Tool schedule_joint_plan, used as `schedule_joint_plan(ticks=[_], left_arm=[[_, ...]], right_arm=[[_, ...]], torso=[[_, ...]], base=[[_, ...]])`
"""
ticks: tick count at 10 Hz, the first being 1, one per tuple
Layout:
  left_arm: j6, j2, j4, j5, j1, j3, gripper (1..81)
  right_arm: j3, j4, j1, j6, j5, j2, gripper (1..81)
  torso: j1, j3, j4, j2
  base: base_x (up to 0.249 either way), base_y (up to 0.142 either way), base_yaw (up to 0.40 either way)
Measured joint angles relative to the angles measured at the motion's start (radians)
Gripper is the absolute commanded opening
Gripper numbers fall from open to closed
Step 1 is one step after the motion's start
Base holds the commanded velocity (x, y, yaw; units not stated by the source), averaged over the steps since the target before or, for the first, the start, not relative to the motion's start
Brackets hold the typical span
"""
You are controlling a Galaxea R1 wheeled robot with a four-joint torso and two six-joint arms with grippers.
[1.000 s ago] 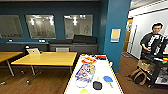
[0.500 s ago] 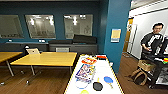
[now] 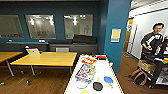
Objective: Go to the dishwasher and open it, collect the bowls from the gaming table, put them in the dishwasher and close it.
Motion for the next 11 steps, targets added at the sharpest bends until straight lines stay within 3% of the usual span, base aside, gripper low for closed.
schedule_joint_plan(ticks=[4,7,11], left_arm=[[-0.003,-0.143,0.0,-0.028,-0.002,0.174,81.1],[-0.003,-0.148,0.0,-0.033,-0.001,0.19,81.1],[-0.004,-0.148,0.0,-0.037,-0.002,0.193,81.1]], right_arm=[[0.371,0.004,0.059,0.055,0.008,-0.255,81.1],[0.614,0.011,0.113,0.112,0.008,-0.481,81.1],[0.801,0.036,0.207,0.153,0.008,-0.656,81.1]], torso=[[0.0,0.0,0.0,0.0],[0.0,0.0,0.0,0.0],[0.0,-0.01,0.0,0.0]], base=[[0.0,0.0,0.0],[0.0,0.0,0.0],[0.0,0.0,0.0]])
